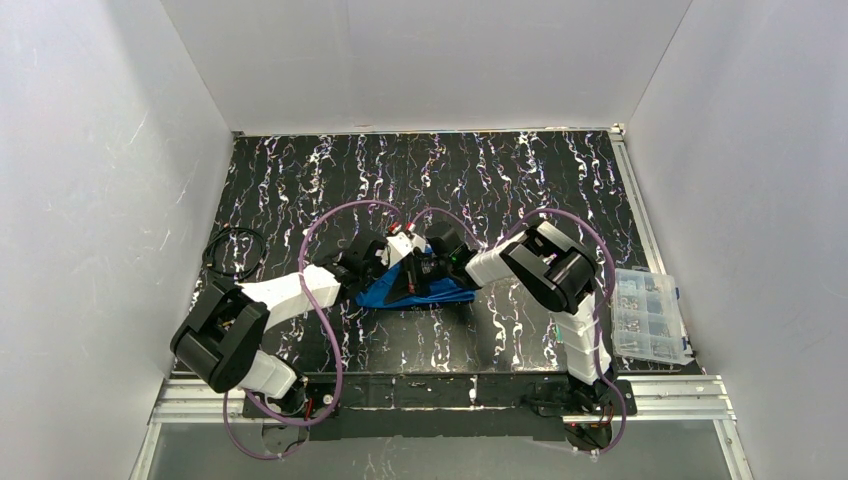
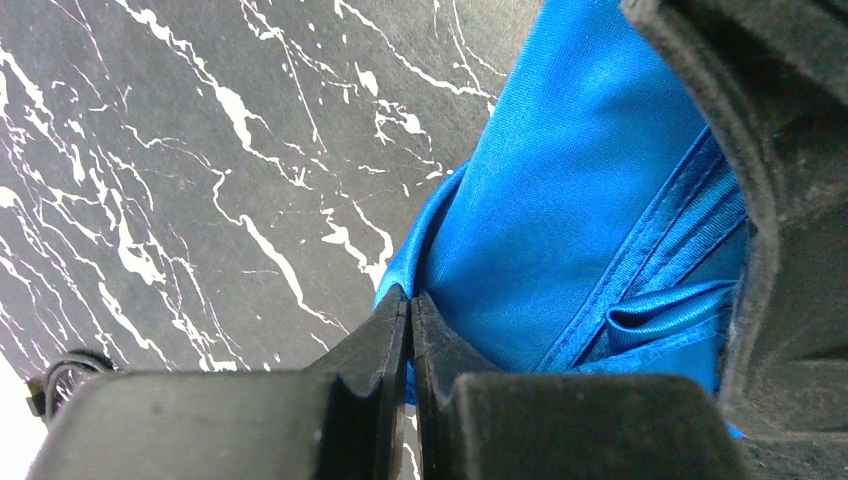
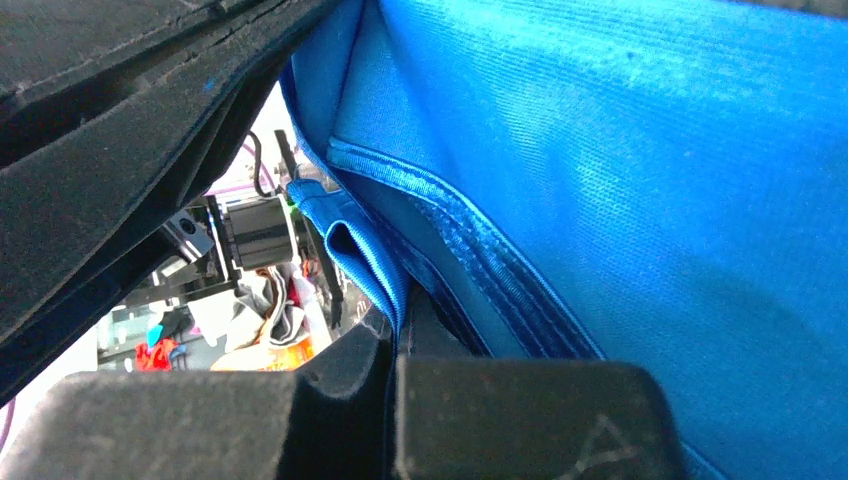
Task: Fold the napkin into a case and place the utensils inside
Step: Grasp the top corner of the smaller rectangle folded napkin from the folded napkin.
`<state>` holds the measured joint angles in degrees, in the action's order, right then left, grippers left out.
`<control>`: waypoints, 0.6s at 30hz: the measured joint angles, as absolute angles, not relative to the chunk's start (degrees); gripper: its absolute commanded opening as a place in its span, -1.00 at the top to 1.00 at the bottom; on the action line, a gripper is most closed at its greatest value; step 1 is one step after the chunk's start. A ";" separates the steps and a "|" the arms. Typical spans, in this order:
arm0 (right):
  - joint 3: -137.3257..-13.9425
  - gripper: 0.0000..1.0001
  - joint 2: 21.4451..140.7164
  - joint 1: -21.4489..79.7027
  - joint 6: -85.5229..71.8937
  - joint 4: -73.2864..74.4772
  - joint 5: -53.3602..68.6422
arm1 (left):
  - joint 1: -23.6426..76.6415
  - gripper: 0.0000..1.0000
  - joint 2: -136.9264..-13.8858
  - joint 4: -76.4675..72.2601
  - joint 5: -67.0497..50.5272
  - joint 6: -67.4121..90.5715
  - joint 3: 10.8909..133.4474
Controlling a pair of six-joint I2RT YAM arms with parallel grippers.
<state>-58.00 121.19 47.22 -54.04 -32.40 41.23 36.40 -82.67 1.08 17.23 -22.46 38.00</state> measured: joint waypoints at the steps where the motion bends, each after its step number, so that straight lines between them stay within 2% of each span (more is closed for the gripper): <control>1: -58.06 0.97 120.92 47.18 -54.00 -31.79 41.67 | 36.51 1.00 -82.67 0.45 17.32 -22.76 37.80; 9: -58.81 0.97 120.25 46.83 -55.33 -32.34 44.07 | 36.58 1.00 -82.67 -1.61 17.43 -23.62 36.62; 18: -56.16 0.97 120.42 45.45 -63.35 -43.83 45.21 | 36.62 1.00 -82.61 -2.98 17.37 -24.51 35.03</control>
